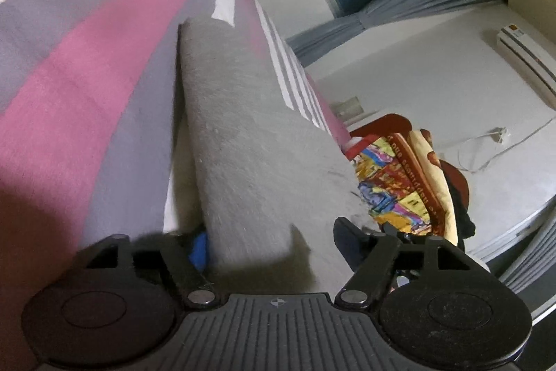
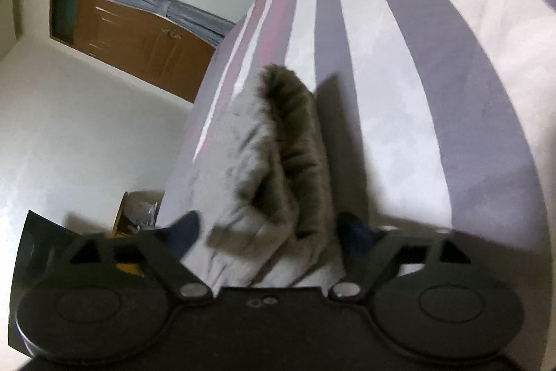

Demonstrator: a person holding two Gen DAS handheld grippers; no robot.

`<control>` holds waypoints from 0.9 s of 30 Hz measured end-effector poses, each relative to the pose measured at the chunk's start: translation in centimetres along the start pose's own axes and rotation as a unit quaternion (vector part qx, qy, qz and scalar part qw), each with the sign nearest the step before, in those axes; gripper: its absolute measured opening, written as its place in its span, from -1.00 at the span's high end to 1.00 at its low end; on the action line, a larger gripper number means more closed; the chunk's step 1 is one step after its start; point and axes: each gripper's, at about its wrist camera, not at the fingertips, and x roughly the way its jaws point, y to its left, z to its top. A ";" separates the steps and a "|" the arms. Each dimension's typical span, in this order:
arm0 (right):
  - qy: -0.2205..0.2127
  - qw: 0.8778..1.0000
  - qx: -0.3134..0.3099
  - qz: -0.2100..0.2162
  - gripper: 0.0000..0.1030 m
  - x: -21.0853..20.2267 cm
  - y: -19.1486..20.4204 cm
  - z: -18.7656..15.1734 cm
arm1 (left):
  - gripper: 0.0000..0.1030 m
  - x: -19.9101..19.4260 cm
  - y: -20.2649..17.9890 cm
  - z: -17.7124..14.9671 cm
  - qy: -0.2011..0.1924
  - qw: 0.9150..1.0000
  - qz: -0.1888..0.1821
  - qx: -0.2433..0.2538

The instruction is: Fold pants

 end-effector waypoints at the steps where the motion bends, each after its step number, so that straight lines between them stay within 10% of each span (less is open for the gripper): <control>1: 0.003 1.000 -0.004 -0.003 -0.80 -0.2 0.2 -0.3 | -0.39 -0.2 0.1 -0.2 -0.002 1.000 0.004 0.005; 16: -0.003 0.998 -0.041 -0.054 -0.72 1.2 1.4 -2.5 | 0.03 -0.2 0.0 -1.0 -0.015 0.996 0.083 0.027; 27: -0.041 0.984 -0.125 -0.123 -1.00 -4.8 8.5 -6.7 | -0.85 -6.2 -11.5 -4.8 -0.074 0.963 0.214 0.149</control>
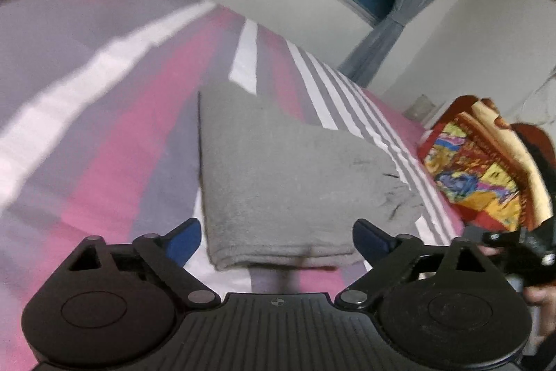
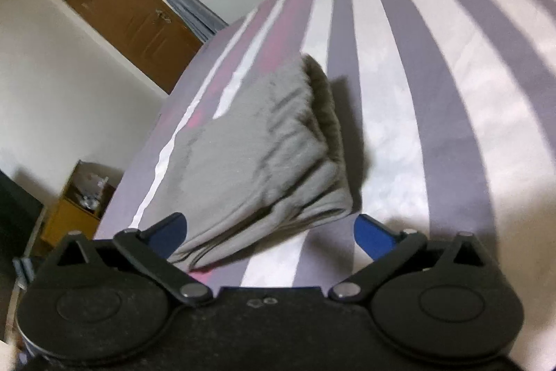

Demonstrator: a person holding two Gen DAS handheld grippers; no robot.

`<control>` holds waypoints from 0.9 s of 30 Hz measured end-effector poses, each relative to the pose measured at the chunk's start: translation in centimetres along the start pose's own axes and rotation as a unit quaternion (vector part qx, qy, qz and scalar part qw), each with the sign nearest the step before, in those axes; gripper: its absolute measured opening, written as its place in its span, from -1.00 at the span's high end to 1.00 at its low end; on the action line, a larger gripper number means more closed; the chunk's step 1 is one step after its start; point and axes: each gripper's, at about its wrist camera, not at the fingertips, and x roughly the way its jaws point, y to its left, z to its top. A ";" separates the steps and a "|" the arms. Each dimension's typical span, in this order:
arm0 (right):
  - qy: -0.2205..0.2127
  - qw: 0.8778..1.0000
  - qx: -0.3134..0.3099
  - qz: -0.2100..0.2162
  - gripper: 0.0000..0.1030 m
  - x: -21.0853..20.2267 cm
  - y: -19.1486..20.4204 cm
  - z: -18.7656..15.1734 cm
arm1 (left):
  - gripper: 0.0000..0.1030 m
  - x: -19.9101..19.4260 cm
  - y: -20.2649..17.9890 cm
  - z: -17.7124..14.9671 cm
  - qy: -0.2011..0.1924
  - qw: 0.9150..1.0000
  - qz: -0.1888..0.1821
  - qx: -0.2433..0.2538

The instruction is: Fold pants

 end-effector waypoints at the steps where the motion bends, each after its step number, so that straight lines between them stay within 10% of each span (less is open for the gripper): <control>1: -0.004 1.000 -0.014 -0.008 -1.00 -1.0 1.1 -0.3 | -0.90 -1.2 -0.9 0.2 -0.006 1.000 0.016 0.014; 7: -0.024 0.986 -0.121 -0.108 -1.00 -5.7 7.2 -2.5 | -1.00 -7.8 -4.7 0.3 -0.038 0.996 0.054 0.066; 27: -0.132 0.964 -0.188 -0.137 -1.00 -21.7 18.0 -12.7 | -1.00 -28.0 -16.4 -7.1 -0.120 0.982 0.049 0.138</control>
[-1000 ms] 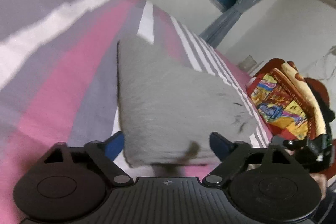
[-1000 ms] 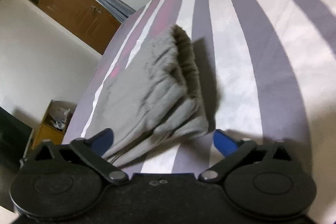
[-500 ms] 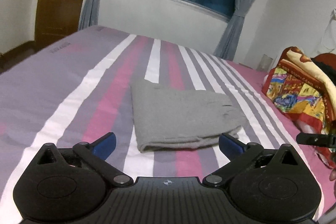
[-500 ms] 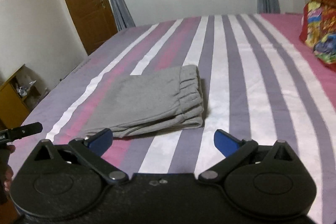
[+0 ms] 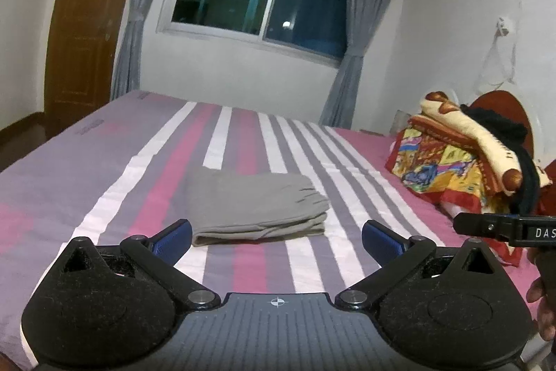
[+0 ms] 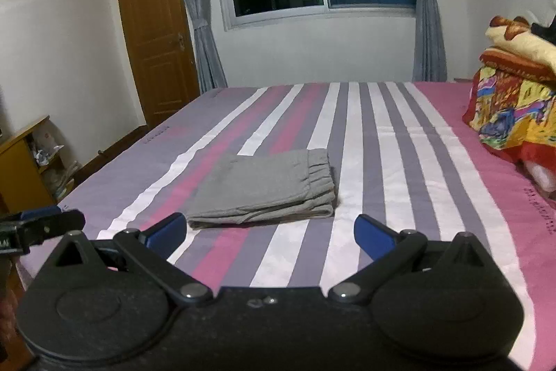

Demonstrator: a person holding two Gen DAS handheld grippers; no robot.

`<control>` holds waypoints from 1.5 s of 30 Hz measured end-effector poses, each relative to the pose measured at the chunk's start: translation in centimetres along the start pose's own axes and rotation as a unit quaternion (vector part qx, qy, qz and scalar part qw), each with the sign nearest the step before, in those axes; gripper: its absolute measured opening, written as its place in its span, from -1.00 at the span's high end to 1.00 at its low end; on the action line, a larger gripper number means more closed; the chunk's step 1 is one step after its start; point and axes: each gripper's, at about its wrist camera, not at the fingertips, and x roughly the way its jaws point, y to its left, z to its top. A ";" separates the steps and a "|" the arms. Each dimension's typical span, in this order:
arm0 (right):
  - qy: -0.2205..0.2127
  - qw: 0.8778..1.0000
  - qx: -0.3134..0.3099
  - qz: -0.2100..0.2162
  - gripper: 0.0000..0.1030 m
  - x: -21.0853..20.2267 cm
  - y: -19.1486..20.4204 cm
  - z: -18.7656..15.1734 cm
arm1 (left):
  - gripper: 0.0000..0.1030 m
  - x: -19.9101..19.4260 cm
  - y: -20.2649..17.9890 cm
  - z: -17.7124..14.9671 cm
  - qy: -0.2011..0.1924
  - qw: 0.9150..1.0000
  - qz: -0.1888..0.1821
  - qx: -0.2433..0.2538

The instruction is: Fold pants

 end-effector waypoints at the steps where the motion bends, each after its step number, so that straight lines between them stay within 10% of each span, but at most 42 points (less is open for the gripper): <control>1: -0.005 1.000 -0.001 0.000 -1.00 -0.7 0.1 -0.1 | -1.00 -0.7 -0.3 0.0 -0.003 1.000 0.000 0.004; 26: -0.077 0.997 -0.027 0.010 -1.00 -12.4 5.1 -3.4 | -1.00 -13.5 -4.3 -1.4 -0.073 0.996 -0.005 0.046; 45: -0.082 0.995 -0.053 0.008 -1.00 -12.3 7.1 -2.8 | -1.00 -14.4 -4.3 -1.1 -0.087 0.995 -0.004 0.041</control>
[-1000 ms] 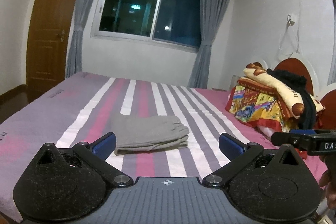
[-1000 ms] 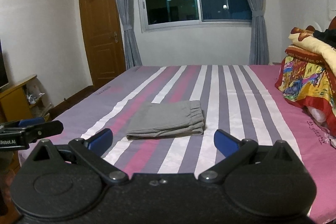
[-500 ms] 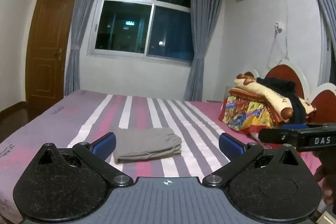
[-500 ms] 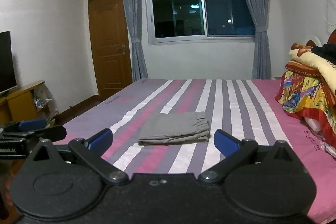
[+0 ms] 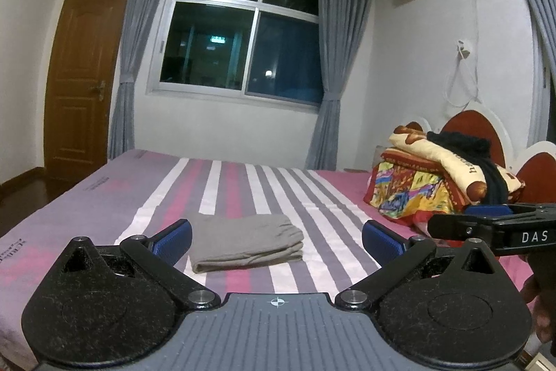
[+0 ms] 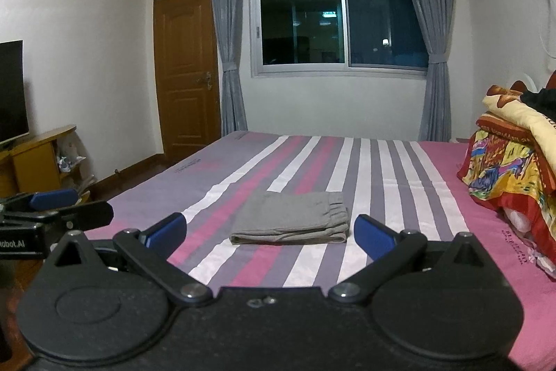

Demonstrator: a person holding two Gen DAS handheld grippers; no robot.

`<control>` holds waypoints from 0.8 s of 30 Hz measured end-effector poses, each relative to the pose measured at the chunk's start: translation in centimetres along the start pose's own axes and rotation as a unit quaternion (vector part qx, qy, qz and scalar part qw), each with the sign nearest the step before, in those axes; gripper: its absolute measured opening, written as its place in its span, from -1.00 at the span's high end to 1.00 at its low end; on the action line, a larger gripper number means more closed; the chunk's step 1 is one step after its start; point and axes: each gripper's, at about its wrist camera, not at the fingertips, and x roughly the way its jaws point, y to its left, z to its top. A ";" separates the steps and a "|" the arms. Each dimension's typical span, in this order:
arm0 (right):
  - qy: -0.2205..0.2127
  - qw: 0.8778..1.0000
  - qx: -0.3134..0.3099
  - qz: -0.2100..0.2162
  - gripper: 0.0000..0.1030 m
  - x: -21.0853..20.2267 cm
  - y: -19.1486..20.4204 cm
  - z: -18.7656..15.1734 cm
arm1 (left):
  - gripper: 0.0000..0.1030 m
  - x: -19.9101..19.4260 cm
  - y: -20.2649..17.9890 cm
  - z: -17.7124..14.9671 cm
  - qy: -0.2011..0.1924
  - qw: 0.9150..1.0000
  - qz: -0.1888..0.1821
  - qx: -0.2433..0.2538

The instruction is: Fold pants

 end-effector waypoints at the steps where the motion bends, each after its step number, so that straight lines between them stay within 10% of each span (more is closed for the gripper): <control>1: 0.000 1.000 0.001 0.000 -1.00 0.0 -0.1 0.0 | -1.00 0.1 -0.1 0.1 0.000 1.000 -0.001 0.001; 24: -0.010 1.000 0.008 -0.003 -1.00 -1.0 0.2 0.1 | -1.00 0.0 -0.5 -0.1 -0.001 1.000 -0.004 0.007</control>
